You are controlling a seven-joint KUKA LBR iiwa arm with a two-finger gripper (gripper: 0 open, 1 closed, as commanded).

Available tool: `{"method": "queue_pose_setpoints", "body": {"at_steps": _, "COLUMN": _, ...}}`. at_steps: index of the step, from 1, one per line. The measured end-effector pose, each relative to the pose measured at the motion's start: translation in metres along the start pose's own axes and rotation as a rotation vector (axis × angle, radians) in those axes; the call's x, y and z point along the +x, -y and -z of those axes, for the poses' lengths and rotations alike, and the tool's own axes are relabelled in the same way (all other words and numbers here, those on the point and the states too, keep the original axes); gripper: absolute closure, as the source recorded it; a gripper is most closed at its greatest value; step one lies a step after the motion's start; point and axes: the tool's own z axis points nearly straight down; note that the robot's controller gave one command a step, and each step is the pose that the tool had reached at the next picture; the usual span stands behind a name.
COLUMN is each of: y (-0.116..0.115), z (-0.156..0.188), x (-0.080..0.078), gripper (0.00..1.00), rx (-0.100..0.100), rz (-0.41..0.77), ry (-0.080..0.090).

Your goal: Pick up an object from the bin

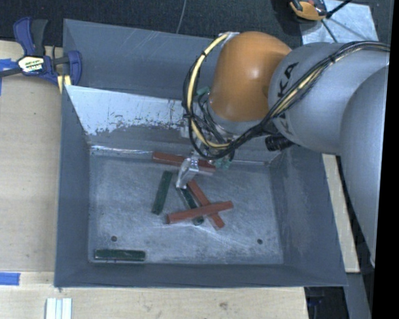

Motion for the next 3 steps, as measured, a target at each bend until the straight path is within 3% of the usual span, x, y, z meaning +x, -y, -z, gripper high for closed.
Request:
{"method": "queue_pose_setpoints", "body": {"at_steps": 1, "y": 0.002, "z": -0.022, "x": -0.003, "gripper": 0.0, "rx": 0.001, "rz": 0.106, "ry": -0.002}}
{"method": "queue_pose_setpoints", "body": {"at_steps": 2, "y": 0.007, "z": -0.034, "x": -0.007, "gripper": 0.0, "rx": 0.002, "rz": 0.044, "ry": -0.005}}
{"method": "queue_pose_setpoints", "body": {"at_steps": 3, "y": 0.007, "z": -0.076, "x": -0.007, "gripper": 0.0, "rx": 0.0, "rz": 0.302, "ry": 0.0}}
